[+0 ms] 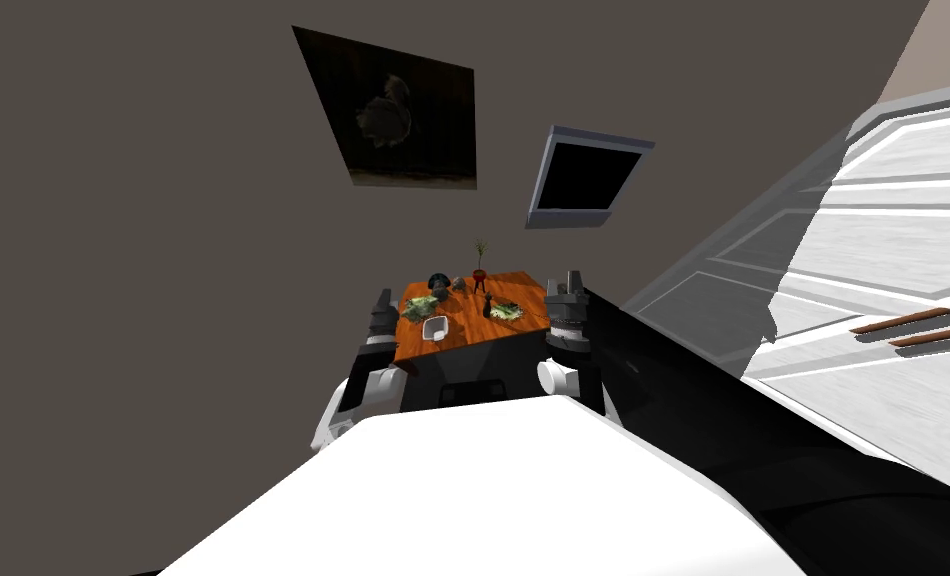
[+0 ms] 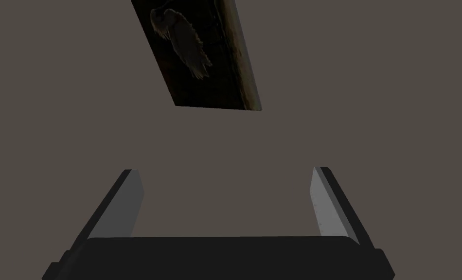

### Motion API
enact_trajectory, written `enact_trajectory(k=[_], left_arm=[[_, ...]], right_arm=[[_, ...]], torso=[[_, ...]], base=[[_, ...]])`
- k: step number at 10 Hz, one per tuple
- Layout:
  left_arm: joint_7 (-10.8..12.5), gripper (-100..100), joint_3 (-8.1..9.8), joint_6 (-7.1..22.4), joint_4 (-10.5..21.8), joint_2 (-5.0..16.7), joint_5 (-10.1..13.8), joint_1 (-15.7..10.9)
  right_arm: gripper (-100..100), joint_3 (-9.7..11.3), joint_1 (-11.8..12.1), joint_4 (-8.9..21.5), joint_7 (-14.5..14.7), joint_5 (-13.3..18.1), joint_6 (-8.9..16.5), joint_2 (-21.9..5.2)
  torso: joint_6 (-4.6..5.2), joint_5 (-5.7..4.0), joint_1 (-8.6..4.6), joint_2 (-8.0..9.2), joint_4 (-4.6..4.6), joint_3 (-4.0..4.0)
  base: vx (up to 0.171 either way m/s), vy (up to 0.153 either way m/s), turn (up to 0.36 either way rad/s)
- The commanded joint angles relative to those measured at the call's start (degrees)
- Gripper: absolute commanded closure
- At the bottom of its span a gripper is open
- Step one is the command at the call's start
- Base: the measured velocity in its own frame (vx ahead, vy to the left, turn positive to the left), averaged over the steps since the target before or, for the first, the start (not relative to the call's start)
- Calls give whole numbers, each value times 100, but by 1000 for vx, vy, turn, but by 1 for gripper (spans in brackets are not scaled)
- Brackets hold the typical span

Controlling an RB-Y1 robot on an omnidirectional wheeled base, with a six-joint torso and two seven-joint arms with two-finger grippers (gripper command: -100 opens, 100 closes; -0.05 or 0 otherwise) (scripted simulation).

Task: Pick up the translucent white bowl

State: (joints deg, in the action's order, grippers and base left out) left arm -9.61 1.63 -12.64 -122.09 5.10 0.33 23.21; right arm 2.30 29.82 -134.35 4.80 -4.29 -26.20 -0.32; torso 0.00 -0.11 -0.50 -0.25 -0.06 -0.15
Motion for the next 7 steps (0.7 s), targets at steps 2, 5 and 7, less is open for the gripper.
enact_trajectory(k=[2,5,7], left_arm=[[45,-100,153,363,196,122,-18,-91],[63,-100,296,747,510,191,-72,-205],[73,-100,371,949,679,220,-96,-267]], right_arm=[[0,0,0,0,0,0,0,0],[0,0,-1,0,0,0,0,0],[0,0,0,0,0,0,0,0]], torso=[[0,2,14,10,2,6],[0,3,19,12,3,7],[0,3,12,2,1,1]], base=[[23,-79,20],[32,-89,27],[48,-97,28]])
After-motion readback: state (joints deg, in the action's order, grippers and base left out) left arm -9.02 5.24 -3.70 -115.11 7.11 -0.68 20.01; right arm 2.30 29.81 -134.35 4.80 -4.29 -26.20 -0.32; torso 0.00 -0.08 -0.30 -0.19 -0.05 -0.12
